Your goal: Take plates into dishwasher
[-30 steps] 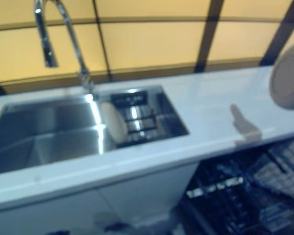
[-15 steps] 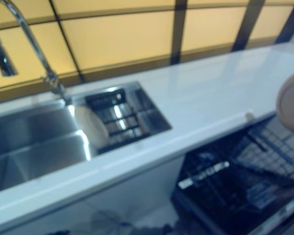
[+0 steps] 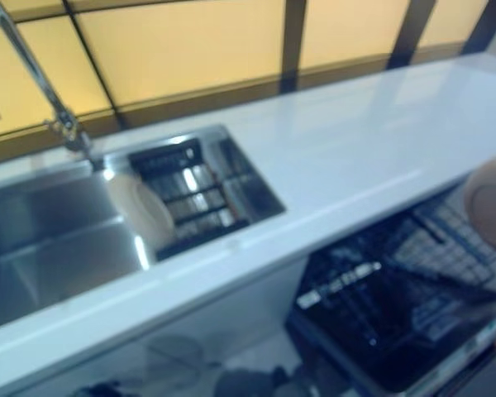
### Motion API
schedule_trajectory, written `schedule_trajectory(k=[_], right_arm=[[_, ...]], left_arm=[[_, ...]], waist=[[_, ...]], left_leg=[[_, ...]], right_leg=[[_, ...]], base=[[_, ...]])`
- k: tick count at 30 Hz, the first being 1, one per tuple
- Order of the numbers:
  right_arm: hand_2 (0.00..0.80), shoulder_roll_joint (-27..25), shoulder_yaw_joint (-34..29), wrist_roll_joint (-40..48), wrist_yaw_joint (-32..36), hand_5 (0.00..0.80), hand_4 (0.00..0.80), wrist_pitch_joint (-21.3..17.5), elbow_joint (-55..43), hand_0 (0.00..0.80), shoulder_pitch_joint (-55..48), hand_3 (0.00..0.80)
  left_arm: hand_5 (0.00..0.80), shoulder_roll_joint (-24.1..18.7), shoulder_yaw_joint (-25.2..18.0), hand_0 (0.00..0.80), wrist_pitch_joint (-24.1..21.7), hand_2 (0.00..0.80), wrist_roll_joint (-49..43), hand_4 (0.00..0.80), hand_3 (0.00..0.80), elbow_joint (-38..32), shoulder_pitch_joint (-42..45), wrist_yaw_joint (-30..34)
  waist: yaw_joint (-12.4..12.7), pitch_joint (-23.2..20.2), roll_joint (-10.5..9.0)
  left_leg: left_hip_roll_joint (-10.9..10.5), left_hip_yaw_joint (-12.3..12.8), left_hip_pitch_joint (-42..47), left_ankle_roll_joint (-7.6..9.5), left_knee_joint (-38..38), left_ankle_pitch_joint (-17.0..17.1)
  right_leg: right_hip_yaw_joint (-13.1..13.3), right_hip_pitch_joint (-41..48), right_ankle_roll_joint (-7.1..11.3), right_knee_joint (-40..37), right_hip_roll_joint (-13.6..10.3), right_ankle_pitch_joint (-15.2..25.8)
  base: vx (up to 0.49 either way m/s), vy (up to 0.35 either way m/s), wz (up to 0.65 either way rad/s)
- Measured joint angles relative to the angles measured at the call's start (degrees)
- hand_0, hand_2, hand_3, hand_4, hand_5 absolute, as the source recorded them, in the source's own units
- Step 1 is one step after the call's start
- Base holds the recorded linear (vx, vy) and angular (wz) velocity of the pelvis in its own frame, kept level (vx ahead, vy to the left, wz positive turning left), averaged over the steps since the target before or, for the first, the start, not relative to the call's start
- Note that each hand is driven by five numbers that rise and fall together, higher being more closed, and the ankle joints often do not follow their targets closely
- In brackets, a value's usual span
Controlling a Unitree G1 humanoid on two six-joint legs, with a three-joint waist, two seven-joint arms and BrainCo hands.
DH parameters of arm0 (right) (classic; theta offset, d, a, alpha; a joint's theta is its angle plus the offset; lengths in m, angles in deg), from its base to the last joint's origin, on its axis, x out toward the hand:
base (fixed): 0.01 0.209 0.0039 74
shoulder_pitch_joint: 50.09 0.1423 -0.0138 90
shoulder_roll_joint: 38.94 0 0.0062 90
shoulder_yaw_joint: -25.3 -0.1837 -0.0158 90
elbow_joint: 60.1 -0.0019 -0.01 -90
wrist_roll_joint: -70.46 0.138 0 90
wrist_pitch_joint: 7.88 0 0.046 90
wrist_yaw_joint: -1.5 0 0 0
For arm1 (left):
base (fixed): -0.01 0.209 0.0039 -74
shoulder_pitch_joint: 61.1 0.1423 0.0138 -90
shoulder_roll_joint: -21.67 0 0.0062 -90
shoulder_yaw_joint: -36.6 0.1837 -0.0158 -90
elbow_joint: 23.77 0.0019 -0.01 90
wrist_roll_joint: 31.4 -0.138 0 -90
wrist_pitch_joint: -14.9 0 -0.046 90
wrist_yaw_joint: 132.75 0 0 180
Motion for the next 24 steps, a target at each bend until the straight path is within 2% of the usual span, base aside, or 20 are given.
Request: schedule_trajectory(k=[2,6,12,15,18,24], right_arm=[[0.8,0.93,0.52,-1.97,-0.08,0.8,0.8,-0.73,0.0,0.8,0.15,0.8],[0.8,1.88,5.49,-6.94,-0.46,0.8,0.8,-2.26,0.06,0.8,0.76,0.8],[0.8,2.11,15.57,-16.99,-2.86,0.8,0.8,-4.55,1.29,0.8,6.86,0.8],[0.8,4.29,17.27,-19.52,-4.14,0.8,0.8,-4.54,1.73,0.8,8.87,0.8],[0.8,7.66,18.11,-20.78,-4.98,0.8,0.8,-4.03,2.86,0.8,9.57,0.8],[0.8,11.71,22.63,-21.41,-7.54,0.8,0.8,-1.48,6.55,0.8,12.9,0.8]], left_arm=[[0.0,-0.22,0.05,0.0,0.06,0.0,0.0,0.0,0.0,0.0,-0.28,0.01],[0.0,-0.53,0.16,0.0,0.14,0.0,0.0,0.0,0.0,-0.09,-0.8,0.07],[0.0,-0.86,0.71,0.0,0.23,0.0,0.01,0.0,0.0,-0.51,-1.3,0.13],[0.0,-0.95,0.71,0.0,0.43,0.0,0.01,0.0,0.0,-0.57,-1.44,0.13],[0.0,-1.05,1.23,0.0,0.5,0.0,0.0,0.0,0.0,-1.03,-2.06,0.17],[0.0,-1.11,1.33,0.0,0.56,0.0,0.0,0.0,0.0,-2.04,-2.6,0.53]], waist=[[0.07,0.32,-0.02],[0.28,1.13,0.13],[0.26,2.39,1.16],[0.25,2.51,1.35],[1.57,2.78,1.8],[2.03,3.64,3.22]], left_leg=[[-0.01,-0.01,-0.04,0.0,0.0,0.0],[-0.03,-0.05,-0.22,0.02,0.0,0.01],[-0.08,-0.24,-1.03,0.07,0.07,0.13],[-0.07,-0.4,-1.05,-0.05,0.08,0.22],[-0.11,-0.86,-1.07,0.03,0.07,0.21],[-0.07,-1.84,-1.22,0.16,0.04,0.22]], right_leg=[[-0.01,-0.03,0.0,0.0,-0.03,0.0],[-0.13,-0.18,0.0,0.01,-0.11,0.0],[-0.54,-0.81,0.1,0.0,-0.16,0.15],[-0.77,-0.73,0.05,-0.01,-0.16,0.1],[-1.27,-0.49,-0.04,-0.02,-0.26,0.01],[-2.27,-0.07,-0.09,-0.02,-0.32,-0.1]], base=[[-0.038,-0.032,0.0],[-0.06,-0.032,0.0],[-0.037,-0.014,0.01],[-0.009,-0.007,0.02],[-0.026,-0.018,0.07],[-0.022,-0.021,0.08]])
